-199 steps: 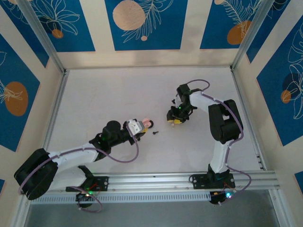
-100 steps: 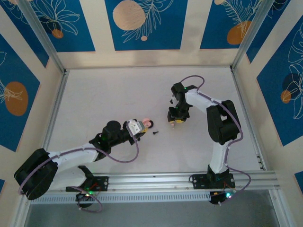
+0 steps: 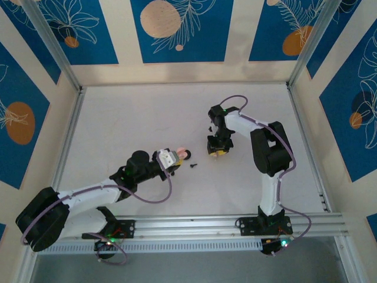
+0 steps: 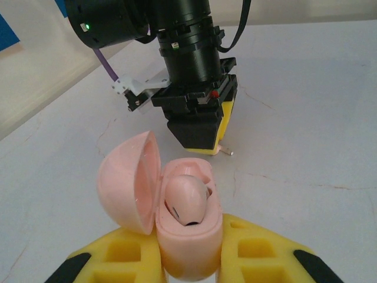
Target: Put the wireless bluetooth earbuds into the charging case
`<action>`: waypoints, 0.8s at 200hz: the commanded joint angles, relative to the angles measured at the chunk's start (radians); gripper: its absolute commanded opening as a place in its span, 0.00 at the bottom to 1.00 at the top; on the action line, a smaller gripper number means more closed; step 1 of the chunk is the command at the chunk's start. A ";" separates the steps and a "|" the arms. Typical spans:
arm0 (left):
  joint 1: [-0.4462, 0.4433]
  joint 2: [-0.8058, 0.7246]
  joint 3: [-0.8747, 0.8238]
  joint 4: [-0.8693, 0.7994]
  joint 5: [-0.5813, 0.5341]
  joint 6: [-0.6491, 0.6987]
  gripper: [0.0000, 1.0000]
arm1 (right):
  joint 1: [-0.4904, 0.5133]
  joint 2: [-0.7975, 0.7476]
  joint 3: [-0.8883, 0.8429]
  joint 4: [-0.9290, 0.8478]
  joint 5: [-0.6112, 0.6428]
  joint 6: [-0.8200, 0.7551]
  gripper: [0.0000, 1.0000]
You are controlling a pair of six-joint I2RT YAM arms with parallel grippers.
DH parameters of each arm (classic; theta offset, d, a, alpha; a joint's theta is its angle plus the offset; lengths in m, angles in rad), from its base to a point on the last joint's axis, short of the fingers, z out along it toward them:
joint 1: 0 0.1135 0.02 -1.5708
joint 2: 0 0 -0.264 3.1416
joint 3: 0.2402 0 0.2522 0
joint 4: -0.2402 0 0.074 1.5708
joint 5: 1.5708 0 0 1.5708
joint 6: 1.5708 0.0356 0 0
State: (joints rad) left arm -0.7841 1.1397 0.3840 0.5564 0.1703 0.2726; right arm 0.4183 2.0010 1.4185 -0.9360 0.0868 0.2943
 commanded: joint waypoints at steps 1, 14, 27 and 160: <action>-0.011 -0.014 0.006 -0.008 -0.010 0.018 0.19 | 0.010 0.014 0.029 -0.017 -0.011 -0.008 0.36; -0.012 -0.011 0.007 -0.003 -0.009 0.018 0.19 | 0.011 0.022 0.030 -0.017 -0.008 -0.010 0.35; -0.012 -0.009 0.009 -0.003 -0.009 0.019 0.19 | 0.011 0.030 0.031 -0.017 -0.006 -0.011 0.35; -0.012 0.000 0.017 -0.022 -0.010 0.019 0.19 | 0.029 -0.001 -0.010 0.023 0.050 -0.002 0.21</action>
State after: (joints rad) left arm -0.7841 1.1397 0.3840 0.5362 0.1703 0.2726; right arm 0.4358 2.0357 1.4395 -0.9443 0.1314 0.2943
